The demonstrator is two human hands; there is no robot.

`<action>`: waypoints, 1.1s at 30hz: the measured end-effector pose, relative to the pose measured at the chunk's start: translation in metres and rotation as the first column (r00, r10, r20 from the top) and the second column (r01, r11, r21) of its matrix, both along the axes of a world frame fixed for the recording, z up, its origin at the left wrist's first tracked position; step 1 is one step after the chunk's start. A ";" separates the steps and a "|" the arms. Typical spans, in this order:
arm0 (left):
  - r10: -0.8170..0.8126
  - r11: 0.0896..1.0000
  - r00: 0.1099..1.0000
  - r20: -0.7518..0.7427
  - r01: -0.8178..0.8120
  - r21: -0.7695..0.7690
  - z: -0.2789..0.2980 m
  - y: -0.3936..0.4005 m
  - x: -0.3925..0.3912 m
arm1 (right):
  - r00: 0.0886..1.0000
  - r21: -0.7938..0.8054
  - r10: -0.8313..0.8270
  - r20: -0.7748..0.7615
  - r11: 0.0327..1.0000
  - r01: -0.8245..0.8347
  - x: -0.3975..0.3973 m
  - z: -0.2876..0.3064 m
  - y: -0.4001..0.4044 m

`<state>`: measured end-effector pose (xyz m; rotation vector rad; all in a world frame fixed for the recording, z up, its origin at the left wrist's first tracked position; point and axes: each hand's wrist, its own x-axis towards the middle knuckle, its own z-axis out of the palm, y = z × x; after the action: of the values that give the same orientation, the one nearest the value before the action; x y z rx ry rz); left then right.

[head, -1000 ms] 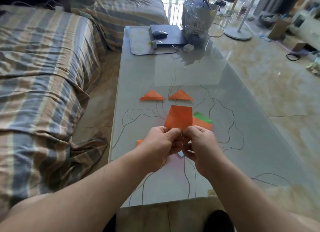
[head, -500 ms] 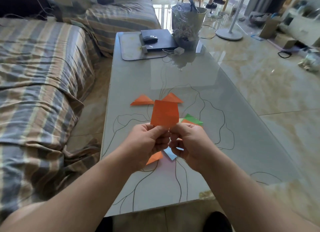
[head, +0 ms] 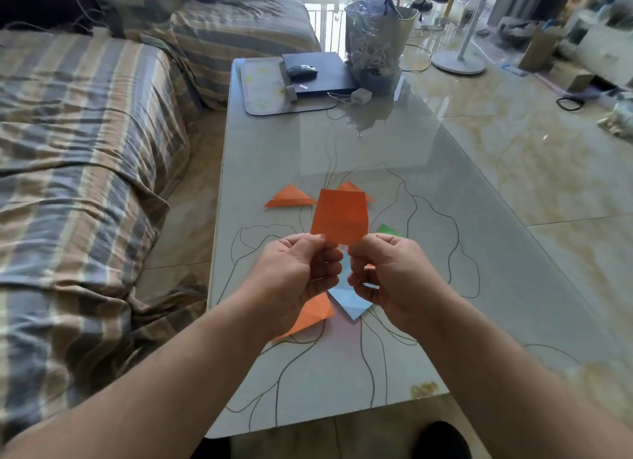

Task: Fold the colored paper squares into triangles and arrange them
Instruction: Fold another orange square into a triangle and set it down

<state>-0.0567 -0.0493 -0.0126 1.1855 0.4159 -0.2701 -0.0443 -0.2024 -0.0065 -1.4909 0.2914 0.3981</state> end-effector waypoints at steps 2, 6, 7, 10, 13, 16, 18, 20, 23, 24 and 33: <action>-0.015 0.999 0.999 0.036 0.013 0.052 -0.001 0.001 -0.001 | 1.000 0.006 0.004 -0.006 1.000 -0.004 0.000 0.000 0.002; -0.015 0.997 0.999 0.046 0.012 0.074 0.000 -0.001 -0.003 | 1.000 0.014 0.004 -0.003 1.000 -0.004 0.000 0.001 0.001; -0.016 0.997 0.999 0.047 0.012 0.078 0.000 -0.002 -0.004 | 1.000 0.017 0.004 0.000 1.000 -0.004 0.000 0.001 0.001; -0.019 0.995 0.998 0.061 0.013 0.096 -0.002 -0.003 -0.004 | 1.000 0.016 0.009 -0.001 1.000 -0.009 0.000 0.000 0.000; 0.004 0.997 0.999 0.053 -0.007 0.071 -0.004 -0.003 -0.002 | 1.000 0.058 0.022 -0.014 0.998 -0.021 0.000 0.001 -0.001; -0.013 0.999 0.999 0.053 0.011 0.038 -0.004 -0.003 -0.004 | 0.998 0.140 0.062 -0.014 0.988 -0.059 -0.001 0.001 -0.002; -0.030 0.999 0.996 0.082 0.027 0.037 -0.005 -0.004 -0.005 | 0.996 0.177 0.085 -0.010 0.981 -0.082 -0.002 0.001 -0.002; -0.035 0.999 0.994 0.105 0.031 0.040 -0.007 -0.004 -0.006 | 0.995 0.191 0.099 -0.012 0.977 -0.095 -0.003 0.001 -0.001; -0.041 0.998 0.994 0.105 0.036 0.049 -0.007 -0.003 -0.004 | 0.994 0.189 0.108 -0.024 0.977 -0.102 -0.003 0.001 -0.001; -0.046 0.998 0.994 0.103 0.041 0.046 -0.007 -0.003 -0.004 | 0.994 0.187 0.110 -0.028 0.977 -0.103 -0.003 0.001 -0.001; 0.006 0.987 0.986 0.169 -0.033 0.157 -0.005 -0.005 -0.007 | 0.994 0.096 0.103 0.019 0.990 -0.105 -0.004 0.001 0.002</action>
<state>-0.0640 -0.0545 -0.0178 1.3492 0.3052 -0.1193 -0.0486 -0.2002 -0.0059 -1.4163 0.1807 0.4784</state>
